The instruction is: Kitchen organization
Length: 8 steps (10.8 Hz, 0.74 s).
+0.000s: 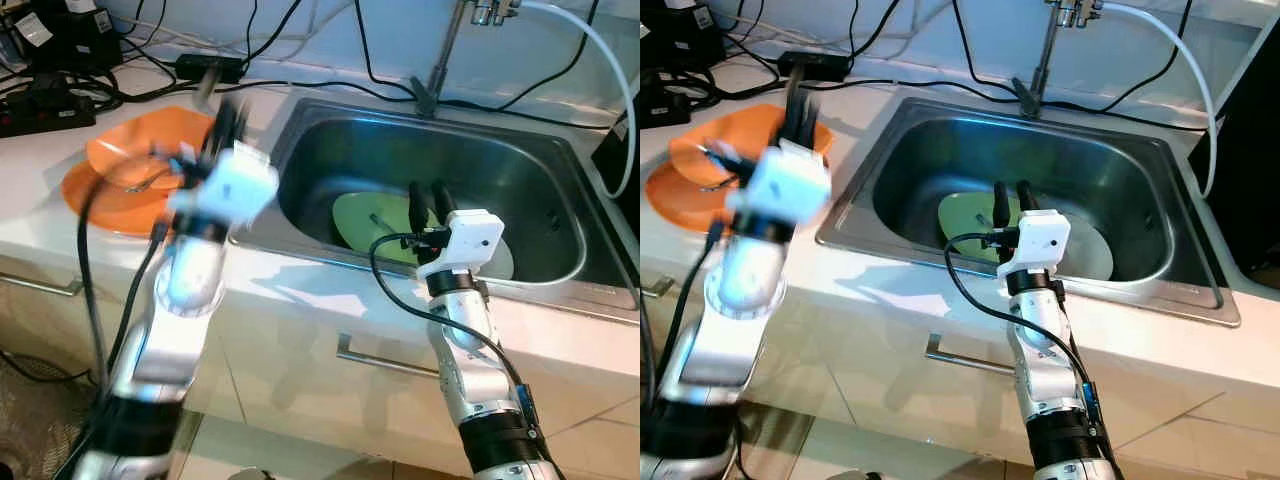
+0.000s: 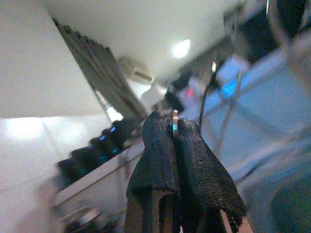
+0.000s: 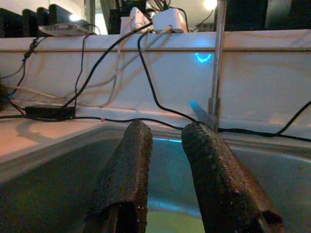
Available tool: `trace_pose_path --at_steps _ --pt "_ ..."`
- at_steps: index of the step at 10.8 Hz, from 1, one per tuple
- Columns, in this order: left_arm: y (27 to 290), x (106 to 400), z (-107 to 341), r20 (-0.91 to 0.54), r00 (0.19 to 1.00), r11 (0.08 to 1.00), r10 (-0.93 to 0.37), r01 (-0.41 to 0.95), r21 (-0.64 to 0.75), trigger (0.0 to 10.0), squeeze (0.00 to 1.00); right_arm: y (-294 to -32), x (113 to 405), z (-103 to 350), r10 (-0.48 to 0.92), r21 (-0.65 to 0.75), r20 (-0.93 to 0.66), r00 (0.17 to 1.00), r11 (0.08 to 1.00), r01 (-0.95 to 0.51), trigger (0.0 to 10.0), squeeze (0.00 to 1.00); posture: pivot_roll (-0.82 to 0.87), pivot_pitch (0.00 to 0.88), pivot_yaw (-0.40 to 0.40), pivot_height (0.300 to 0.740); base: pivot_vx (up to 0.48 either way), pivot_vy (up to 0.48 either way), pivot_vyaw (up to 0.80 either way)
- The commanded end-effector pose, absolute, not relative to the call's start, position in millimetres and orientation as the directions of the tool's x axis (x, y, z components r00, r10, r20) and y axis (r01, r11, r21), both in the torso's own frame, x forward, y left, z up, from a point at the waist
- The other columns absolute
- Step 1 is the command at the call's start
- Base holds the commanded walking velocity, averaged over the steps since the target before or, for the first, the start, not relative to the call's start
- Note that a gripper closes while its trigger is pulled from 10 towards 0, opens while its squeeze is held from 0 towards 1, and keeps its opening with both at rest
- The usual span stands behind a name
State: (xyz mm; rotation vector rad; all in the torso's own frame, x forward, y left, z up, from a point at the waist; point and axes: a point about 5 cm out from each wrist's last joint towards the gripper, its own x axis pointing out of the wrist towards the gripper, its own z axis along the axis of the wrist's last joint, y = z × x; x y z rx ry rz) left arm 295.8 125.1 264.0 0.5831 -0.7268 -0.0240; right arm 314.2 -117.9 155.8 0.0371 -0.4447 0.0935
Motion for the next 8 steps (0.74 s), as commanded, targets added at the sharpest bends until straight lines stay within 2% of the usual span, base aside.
trace_pose_path --at_steps 1,2,4,5,7,8 --pt "116.5 292.9 267.3 0.627 0.735 0.863 -0.259 -0.115 0.492 0.0 0.0 -118.5 316.7 157.1 0.078 0.011 0.426 0.901 0.996 -0.091 10.0 0.0 0.17 0.076 -0.041 0.74 0.0 0.0 0.0" --pt "100.5 293.6 269.3 0.624 0.724 0.921 -0.294 0.04 0.387 0.0 0.0 -119.2 318.0 158.0 0.077 0.003 0.427 0.901 0.996 -0.087 10.0 0.0 0.16 0.077 -0.037 0.74 0.0 0.0 0.0" --pt "81.6 296.9 261.5 0.568 0.753 0.942 -0.333 0.293 0.163 0.0 0.0 -121.2 319.5 159.3 0.073 -0.013 0.429 0.9 0.997 -0.074 10.0 0.0 0.16 0.077 -0.032 0.74 0.0 0.0 0.0" --pt "66.4 295.9 251.0 0.51 0.752 0.892 -0.418 0.446 0.073 10.0 0.0 -123.8 321.7 157.3 0.079 -0.046 0.414 0.907 0.997 -0.066 10.0 0.0 0.14 0.081 -0.026 0.74 0.0 0.0 0.0" --pt "63.6 295.8 240.7 0.469 0.757 0.861 -0.454 0.508 0.012 10.0 0.0 -127.5 326.4 156.2 0.094 -0.099 0.389 0.917 0.993 -0.059 10.0 0.0 0.14 0.083 -0.026 0.74 0.0 0.0 0.0" --pt "69.0 300.0 226.3 0.422 0.789 0.861 -0.447 0.508 -0.039 10.0 0.0 -127.7 331.9 155.3 0.136 -0.155 0.357 0.924 0.984 -0.085 10.0 1.0 0.14 0.081 -0.027 0.74 0.0 0.0 0.0"
